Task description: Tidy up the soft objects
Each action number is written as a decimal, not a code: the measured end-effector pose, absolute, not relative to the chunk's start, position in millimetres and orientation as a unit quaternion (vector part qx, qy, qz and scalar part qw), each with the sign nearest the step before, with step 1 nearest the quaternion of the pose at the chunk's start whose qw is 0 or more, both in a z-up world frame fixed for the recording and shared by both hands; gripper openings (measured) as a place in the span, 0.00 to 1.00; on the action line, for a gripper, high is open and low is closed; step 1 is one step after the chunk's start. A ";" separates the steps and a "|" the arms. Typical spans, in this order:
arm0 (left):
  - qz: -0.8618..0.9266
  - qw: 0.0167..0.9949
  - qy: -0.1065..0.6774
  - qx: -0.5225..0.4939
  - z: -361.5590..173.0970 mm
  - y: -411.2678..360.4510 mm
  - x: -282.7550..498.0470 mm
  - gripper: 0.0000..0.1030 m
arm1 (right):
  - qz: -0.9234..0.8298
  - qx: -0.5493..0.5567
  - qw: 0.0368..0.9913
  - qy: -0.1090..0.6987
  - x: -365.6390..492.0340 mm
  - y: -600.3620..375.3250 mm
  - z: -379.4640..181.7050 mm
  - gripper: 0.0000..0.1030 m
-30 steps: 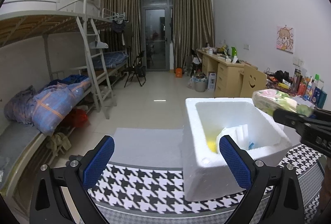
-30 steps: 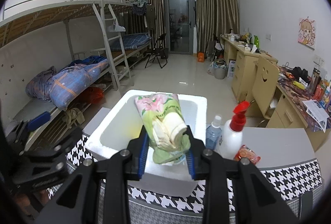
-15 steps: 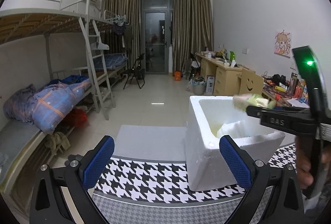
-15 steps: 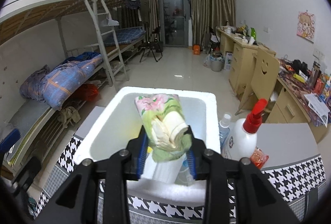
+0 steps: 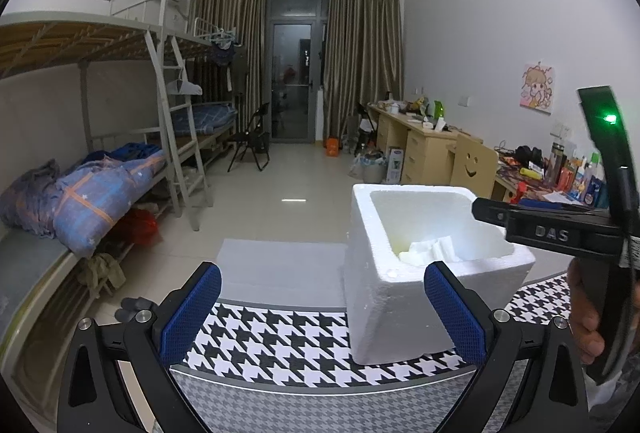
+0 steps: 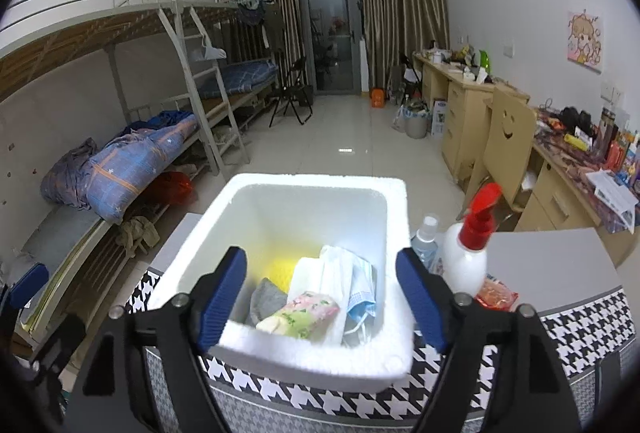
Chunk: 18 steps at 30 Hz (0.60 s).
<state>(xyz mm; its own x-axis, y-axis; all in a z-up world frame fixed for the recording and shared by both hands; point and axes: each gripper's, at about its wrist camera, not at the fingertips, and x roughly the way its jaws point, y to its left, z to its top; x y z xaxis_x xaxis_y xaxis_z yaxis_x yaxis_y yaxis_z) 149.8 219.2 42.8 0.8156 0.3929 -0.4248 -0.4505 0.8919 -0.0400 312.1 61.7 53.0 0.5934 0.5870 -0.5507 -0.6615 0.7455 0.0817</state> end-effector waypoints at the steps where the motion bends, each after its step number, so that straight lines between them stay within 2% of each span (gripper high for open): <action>1: 0.221 0.950 0.207 -0.068 43.1 217.7 149.2 0.99 | 0.351 -0.067 0.891 0.280 308.8 60.1 54.5 0.81; 9: 0.220 0.950 0.211 -0.064 46.7 204.0 142.0 0.99 | 0.364 -0.057 0.893 0.258 281.0 33.2 67.7 0.92; 18: 0.211 0.956 0.197 -0.057 58.4 183.8 126.6 0.99 | 0.359 -0.058 0.902 0.233 256.0 12.4 78.1 0.92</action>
